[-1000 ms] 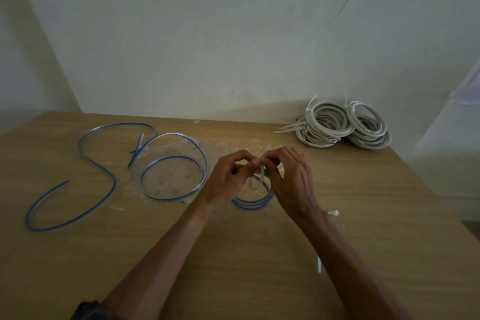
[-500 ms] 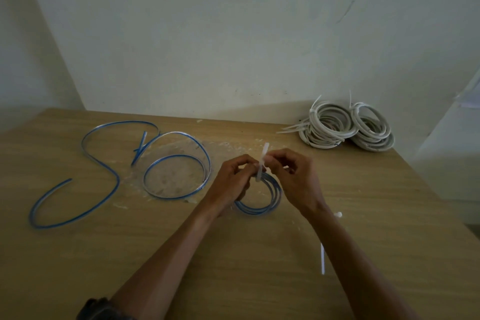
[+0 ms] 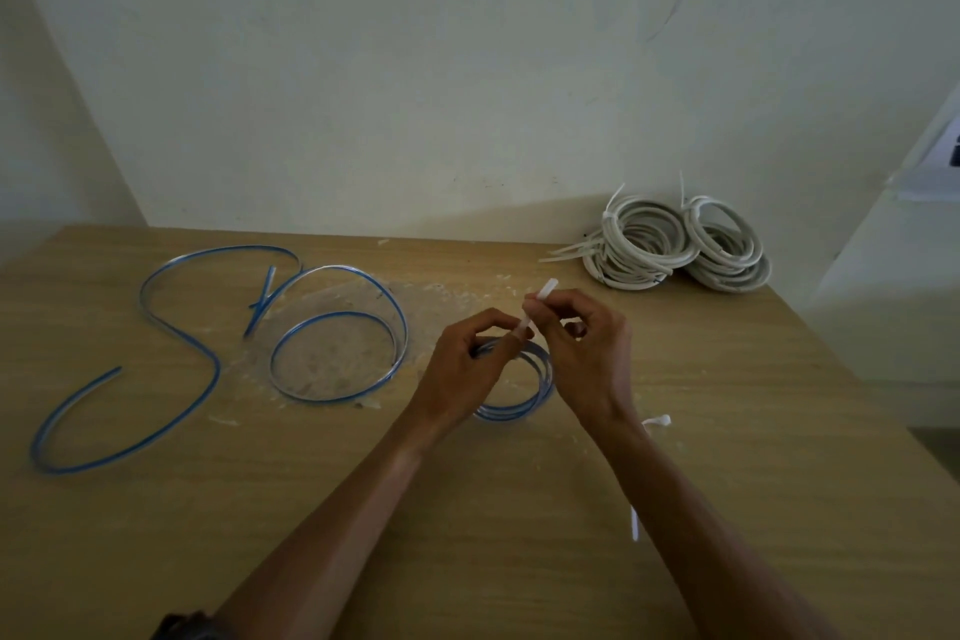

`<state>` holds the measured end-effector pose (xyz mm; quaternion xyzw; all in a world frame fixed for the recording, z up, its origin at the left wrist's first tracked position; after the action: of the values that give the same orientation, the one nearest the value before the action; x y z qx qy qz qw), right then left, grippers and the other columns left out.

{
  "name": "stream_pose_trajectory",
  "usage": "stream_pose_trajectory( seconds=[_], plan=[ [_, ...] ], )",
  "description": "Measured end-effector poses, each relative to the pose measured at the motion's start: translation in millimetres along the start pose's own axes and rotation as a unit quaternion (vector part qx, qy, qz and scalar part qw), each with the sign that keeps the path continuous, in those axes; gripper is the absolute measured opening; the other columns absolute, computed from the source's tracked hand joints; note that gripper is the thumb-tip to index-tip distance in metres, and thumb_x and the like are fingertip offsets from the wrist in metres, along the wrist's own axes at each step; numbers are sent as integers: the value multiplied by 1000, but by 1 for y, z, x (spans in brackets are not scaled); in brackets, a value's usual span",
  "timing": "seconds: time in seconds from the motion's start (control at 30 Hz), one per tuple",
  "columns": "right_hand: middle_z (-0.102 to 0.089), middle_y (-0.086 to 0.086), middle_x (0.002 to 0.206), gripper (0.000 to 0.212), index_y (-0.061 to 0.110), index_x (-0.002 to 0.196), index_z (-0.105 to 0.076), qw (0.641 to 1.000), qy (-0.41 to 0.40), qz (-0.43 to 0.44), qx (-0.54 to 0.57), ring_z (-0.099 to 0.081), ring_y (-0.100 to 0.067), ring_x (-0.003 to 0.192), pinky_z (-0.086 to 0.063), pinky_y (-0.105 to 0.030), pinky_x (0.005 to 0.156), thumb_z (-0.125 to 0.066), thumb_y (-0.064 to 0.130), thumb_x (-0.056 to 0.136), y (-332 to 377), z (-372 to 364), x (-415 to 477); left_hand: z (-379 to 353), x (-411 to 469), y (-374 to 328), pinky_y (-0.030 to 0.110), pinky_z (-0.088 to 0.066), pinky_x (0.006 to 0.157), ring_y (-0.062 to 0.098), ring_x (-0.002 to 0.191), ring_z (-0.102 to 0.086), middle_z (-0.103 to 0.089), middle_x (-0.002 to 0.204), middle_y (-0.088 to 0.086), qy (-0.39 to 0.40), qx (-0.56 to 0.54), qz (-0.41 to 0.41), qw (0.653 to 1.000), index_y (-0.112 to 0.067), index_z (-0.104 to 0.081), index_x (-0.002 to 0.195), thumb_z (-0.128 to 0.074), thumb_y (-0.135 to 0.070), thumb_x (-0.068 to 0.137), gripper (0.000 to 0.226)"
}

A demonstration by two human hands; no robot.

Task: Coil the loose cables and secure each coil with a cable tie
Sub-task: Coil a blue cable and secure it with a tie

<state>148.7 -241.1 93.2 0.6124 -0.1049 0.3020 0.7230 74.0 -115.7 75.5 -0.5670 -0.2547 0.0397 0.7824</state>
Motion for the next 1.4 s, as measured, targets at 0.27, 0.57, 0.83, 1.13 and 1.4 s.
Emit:
stream_pose_trajectory(
  seconds=[0.27,0.57,0.83,1.13,1.4],
  plan=[
    [-75,9,84,6,18,95,-77,995,-47,-63,66,-68,-2,79,-52,-14,67,-72,19,92,-5,6,6,-14,-5,5,33,-57,77,6,83,-71,-74,92,-11,12,12,-16,1000,-18,-72,101,-60,-29,101,16],
    [-74,10,84,8,18,98,-76,996,87,21,-14,-71,-8,80,-53,-23,62,-68,20,96,-9,-5,6,-5,-3,11,25,-23,43,15,39,-24,-32,49,1,-20,-106,99,989,-26,-72,88,-53,-42,103,29],
    [-76,6,87,8,15,98,-78,997,64,-28,23,-72,-11,83,-60,-38,78,-71,17,93,-16,2,6,-14,-5,10,31,-21,46,18,44,-23,-29,54,9,15,-110,91,990,-25,-68,95,-52,-41,104,24],
    [-74,8,80,9,18,96,-77,999,14,-36,-39,-70,-7,77,-60,-34,72,-69,21,95,-24,-2,2,-22,-6,15,29,-23,44,19,42,-27,-34,58,14,32,-104,113,988,-28,-67,96,-50,-44,103,25],
    [-66,13,67,13,20,87,-73,982,43,31,-182,-63,-4,62,-54,-32,57,-66,26,96,-26,-1,6,-20,-9,18,22,-31,45,10,41,-34,-43,46,-9,46,-79,125,988,-24,-69,98,-52,-37,104,23]
  ],
)
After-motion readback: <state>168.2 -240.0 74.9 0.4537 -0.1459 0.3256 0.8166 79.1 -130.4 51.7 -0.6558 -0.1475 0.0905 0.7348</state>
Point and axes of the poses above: each hand's wrist, its own x-axis towards the middle knuckle, its own z-axis out of the back of the hand, y = z × x, the point moved 3 cm from there along x, towards the middle knuckle
